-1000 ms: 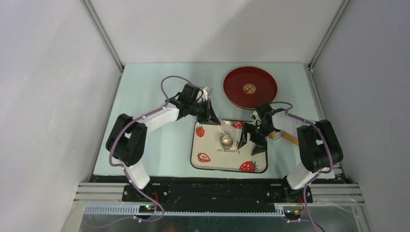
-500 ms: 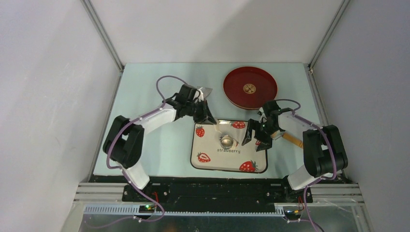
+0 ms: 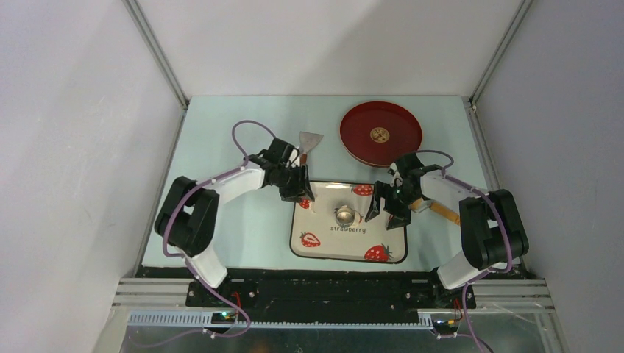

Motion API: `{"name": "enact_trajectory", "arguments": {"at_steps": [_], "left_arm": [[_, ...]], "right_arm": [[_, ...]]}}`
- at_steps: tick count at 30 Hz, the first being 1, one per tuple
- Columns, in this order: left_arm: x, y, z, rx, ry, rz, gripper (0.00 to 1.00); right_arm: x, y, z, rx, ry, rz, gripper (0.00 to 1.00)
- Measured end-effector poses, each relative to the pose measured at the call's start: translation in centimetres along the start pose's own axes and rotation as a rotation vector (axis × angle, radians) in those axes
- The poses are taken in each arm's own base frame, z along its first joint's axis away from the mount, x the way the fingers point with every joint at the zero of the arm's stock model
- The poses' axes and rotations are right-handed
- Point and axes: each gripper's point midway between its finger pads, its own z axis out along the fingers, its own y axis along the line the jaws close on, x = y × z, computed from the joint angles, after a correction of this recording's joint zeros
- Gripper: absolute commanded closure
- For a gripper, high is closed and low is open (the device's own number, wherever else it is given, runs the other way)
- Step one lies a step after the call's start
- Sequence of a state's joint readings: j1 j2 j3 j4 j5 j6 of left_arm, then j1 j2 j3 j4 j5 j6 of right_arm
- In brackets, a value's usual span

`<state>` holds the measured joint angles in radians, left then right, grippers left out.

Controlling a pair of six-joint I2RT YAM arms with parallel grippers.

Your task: Roll out the dumpling wrappers from the dough

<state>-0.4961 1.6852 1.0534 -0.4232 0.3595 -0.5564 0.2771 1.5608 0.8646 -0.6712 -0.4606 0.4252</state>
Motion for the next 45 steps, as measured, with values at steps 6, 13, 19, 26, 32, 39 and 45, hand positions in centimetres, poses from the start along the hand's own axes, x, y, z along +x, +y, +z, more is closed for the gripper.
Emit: {"name": "enact_trajectory", "arguments": {"at_steps": [6, 13, 19, 26, 32, 39, 45], "left_arm": [[-0.1, 1.1, -0.2, -0.099, 0.009, 0.067, 0.42], [-1.1, 1.4, -0.8, -0.197, -0.004, 0.173, 0.39], [0.0, 2.9, 0.3, -0.302, 0.065, 0.229, 0.37], [1.0, 2.7, 1.2, -0.338, 0.112, 0.269, 0.29], [0.8, 1.1, 1.9, -0.319, 0.121, 0.315, 0.22], [1.9, 1.1, 2.7, -0.316, 0.173, 0.328, 0.21], [1.9, 2.1, 2.4, -0.382, 0.167, 0.346, 0.22]], "right_arm": [[-0.1, 0.1, 0.0, -0.002, -0.003, 0.001, 0.18], [-0.1, 0.1, 0.2, -0.001, -0.001, 0.003, 0.18], [-0.1, 0.1, 0.3, 0.000, 0.002, 0.002, 0.18], [0.1, 0.0, 0.4, 0.003, 0.009, 0.002, 0.17], [0.1, 0.0, 0.4, 0.003, 0.009, 0.001, 0.17], [0.1, 0.0, 0.4, 0.004, 0.010, -0.003, 0.16], [0.1, 0.0, 0.4, 0.003, 0.010, -0.005, 0.15]]}}
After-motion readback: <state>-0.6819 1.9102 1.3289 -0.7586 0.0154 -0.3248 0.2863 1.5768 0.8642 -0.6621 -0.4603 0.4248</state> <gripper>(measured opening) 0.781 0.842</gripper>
